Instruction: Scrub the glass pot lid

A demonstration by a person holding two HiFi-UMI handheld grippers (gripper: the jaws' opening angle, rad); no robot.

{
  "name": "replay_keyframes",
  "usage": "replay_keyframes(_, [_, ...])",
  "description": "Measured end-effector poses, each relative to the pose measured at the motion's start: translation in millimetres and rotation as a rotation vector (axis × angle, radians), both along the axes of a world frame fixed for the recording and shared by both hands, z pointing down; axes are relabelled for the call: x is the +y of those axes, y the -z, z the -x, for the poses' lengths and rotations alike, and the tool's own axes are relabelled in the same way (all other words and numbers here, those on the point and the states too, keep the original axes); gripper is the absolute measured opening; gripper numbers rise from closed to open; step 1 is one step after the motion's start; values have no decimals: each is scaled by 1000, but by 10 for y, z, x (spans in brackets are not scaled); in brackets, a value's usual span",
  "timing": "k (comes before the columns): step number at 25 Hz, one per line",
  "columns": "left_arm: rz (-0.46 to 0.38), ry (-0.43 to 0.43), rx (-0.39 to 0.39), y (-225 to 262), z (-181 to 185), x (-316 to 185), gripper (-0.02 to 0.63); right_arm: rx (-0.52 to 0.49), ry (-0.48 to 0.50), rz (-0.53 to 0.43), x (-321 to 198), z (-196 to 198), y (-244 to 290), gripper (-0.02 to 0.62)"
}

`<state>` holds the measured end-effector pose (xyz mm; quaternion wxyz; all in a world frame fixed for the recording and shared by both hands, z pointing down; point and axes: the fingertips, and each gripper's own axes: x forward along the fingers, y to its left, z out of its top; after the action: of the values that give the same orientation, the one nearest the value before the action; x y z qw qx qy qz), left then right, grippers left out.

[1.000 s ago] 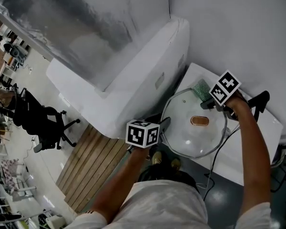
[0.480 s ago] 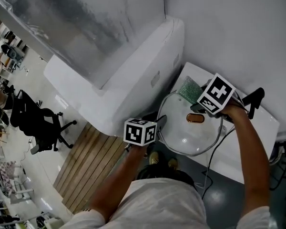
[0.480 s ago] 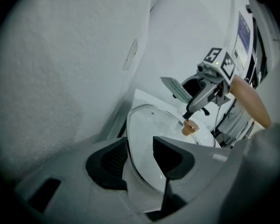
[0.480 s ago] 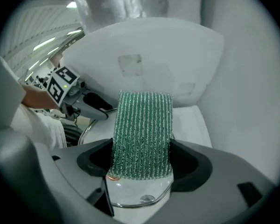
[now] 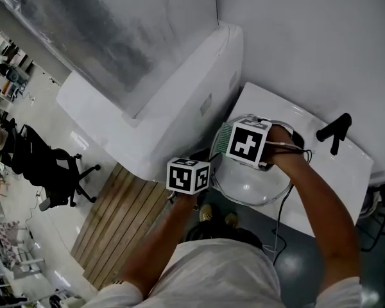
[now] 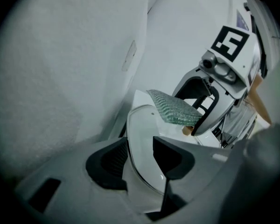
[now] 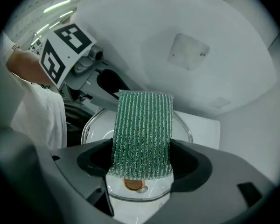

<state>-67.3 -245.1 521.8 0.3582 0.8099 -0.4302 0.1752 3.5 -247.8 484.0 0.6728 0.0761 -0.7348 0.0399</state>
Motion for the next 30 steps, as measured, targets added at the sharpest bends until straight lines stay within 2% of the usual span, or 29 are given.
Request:
replay_keyframes(7, [-3, 0, -3, -6, 3, 1, 183, 131, 47, 14, 52, 0, -150, 348])
replay_keyframes(11, [-5, -1, -2, 2, 1, 4, 183, 136, 42, 5, 51, -2, -146, 348])
replay_keyframes(17, [-5, -4, -2, -7, 5, 0, 183, 25, -35, 25, 74, -57, -109, 348])
replay_keyframes(30, [2, -2, -3, -10, 15, 5, 183, -259, -389, 60, 6, -804, -28, 348])
